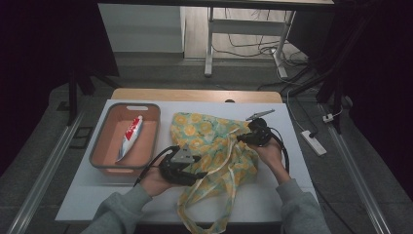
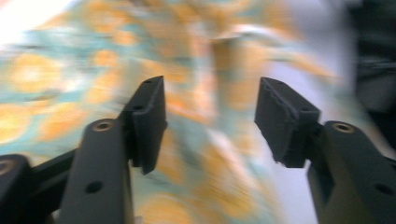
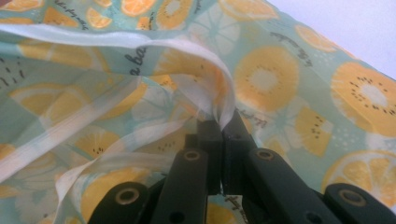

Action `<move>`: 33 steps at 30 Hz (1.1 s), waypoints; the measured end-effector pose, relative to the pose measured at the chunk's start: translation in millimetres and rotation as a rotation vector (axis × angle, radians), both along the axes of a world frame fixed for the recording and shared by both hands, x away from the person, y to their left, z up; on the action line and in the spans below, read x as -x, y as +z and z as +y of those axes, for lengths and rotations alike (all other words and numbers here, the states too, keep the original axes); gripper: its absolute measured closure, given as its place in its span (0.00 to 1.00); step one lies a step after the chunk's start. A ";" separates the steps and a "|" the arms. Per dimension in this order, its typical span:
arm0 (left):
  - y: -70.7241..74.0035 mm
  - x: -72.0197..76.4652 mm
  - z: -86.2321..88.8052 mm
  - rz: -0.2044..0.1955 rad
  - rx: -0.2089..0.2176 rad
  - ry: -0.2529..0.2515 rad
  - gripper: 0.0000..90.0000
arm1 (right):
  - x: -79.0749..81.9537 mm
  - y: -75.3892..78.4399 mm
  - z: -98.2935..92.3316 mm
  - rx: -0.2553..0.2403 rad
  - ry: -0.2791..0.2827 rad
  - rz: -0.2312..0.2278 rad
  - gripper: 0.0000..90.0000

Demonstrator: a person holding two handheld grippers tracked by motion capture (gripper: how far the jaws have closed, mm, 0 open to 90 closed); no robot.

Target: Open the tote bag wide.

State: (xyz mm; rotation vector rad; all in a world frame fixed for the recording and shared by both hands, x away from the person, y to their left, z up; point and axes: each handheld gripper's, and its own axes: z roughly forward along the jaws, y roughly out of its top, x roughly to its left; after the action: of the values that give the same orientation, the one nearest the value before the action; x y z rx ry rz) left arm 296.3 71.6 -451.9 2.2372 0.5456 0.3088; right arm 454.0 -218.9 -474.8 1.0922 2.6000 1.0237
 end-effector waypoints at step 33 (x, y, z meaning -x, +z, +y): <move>-3.6 -72.3 27.7 0.103 -0.011 0.285 0.98 | 96.4 28.3 5.1 -0.037 0.109 -0.027 0.17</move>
State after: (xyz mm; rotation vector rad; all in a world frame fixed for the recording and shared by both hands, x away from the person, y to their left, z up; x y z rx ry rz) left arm 368.6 99.3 -455.6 2.1941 0.9231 0.3430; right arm 357.6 -213.8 -446.5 0.9468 2.6541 1.1060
